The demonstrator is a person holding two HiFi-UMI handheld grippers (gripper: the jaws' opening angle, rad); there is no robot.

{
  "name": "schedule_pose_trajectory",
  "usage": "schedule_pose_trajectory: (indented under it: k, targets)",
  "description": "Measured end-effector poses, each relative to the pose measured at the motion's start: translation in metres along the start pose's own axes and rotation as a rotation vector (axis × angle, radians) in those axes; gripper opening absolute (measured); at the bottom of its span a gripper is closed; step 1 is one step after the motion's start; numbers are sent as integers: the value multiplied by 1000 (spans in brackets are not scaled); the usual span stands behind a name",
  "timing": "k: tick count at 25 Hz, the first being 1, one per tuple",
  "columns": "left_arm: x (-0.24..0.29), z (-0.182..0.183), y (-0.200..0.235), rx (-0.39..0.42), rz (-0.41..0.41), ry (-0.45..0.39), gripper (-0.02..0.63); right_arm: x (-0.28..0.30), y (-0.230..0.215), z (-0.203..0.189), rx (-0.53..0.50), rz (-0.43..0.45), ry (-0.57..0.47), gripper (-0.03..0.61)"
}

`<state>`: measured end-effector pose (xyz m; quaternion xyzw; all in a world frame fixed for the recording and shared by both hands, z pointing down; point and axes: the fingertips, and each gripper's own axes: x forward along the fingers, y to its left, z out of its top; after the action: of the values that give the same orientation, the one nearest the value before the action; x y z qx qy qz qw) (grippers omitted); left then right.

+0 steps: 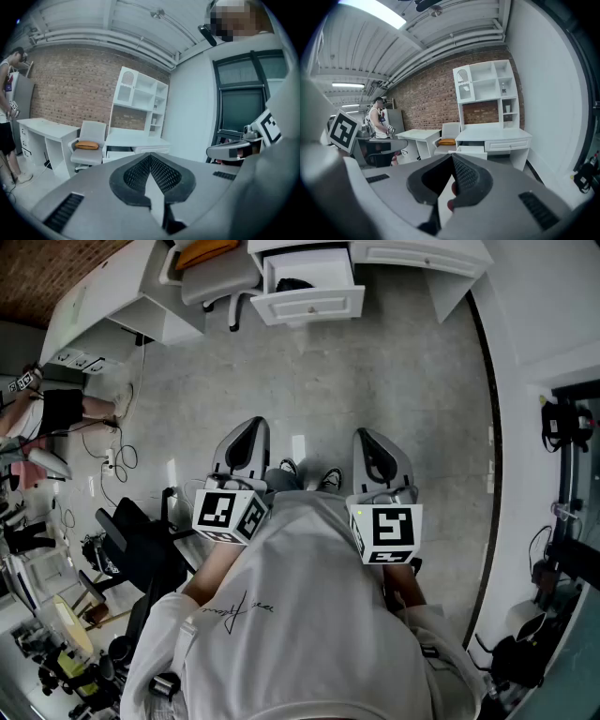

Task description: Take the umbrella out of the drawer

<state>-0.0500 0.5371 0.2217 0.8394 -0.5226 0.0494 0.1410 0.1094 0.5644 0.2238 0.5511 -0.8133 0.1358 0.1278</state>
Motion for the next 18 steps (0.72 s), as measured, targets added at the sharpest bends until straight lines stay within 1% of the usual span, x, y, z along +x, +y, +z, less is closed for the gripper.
schedule_pose_trajectory:
  k: [4, 7, 9, 12, 18]
  targets:
    - [-4, 0, 10, -35, -9, -3, 17, 11, 10, 7, -28, 8, 7, 23]
    - [-4, -4, 11, -54, -8, -7, 17, 12, 9, 9, -44, 5, 12, 23]
    - [-4, -3, 9, -59, -3, -12, 17, 11, 7, 12, -22, 14, 0, 23]
    - [-2, -3, 4, -65, -2, -18, 17, 10, 7, 13, 36, 63, -18, 25]
    - [3, 1, 6, -65, 2, -16, 18, 14, 12, 11, 41, 106, -5, 25]
